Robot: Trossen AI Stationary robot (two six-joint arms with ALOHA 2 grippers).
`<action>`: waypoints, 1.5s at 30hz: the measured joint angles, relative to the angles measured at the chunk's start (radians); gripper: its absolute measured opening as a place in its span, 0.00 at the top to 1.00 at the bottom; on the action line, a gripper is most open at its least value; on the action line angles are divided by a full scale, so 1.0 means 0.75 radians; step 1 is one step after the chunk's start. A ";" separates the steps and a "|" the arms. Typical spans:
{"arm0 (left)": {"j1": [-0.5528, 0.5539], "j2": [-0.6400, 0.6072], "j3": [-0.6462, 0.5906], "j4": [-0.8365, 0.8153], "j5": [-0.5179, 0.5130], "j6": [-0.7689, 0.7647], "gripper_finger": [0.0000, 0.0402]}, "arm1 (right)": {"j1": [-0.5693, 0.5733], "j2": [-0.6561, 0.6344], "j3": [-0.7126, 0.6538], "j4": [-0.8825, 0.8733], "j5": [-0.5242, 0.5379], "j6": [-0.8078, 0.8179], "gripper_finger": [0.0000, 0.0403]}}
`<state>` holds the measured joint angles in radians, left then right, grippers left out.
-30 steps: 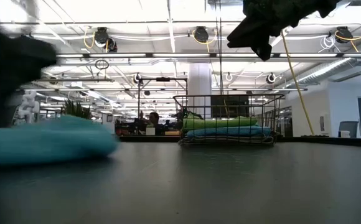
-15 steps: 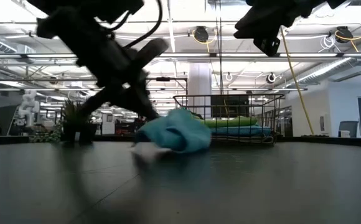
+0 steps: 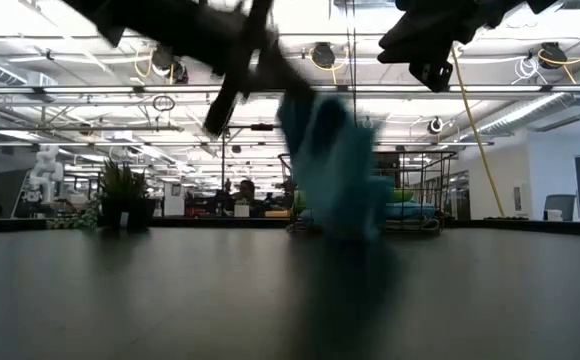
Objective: Fold microfiber towels
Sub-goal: Fold the blue towel
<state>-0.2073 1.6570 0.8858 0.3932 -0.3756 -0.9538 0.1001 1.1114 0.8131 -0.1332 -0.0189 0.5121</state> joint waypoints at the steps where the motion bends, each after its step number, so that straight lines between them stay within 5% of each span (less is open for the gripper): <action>1: -0.001 -0.022 0.015 0.042 -0.001 0.060 1.00 | 0.000 0.000 0.000 0.001 0.000 -0.001 0.83; 7: -0.001 -0.213 0.185 0.053 -0.012 0.534 1.00 | 0.000 0.000 0.000 -0.010 0.000 0.000 0.83; 12: 0.006 -0.321 0.337 -0.188 -0.038 0.731 1.00 | 0.001 0.000 0.000 -0.005 -0.006 -0.001 0.83; 24: 0.006 -0.294 0.433 -0.584 -0.196 0.570 1.00 | 0.001 0.000 0.000 0.196 -0.010 -0.050 0.88; 37: 0.012 -0.297 0.435 -0.611 -0.239 0.572 1.00 | 0.006 0.000 0.001 0.232 -0.087 -0.020 0.91; 45: 0.027 -0.297 0.435 -0.590 -0.246 0.592 1.00 | 0.056 0.030 0.000 0.001 -0.044 -0.012 0.86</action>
<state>-0.1873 1.4342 1.2118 -0.0494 -0.5602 -0.5098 0.1421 1.1339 0.8131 -0.1324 -0.0517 0.5030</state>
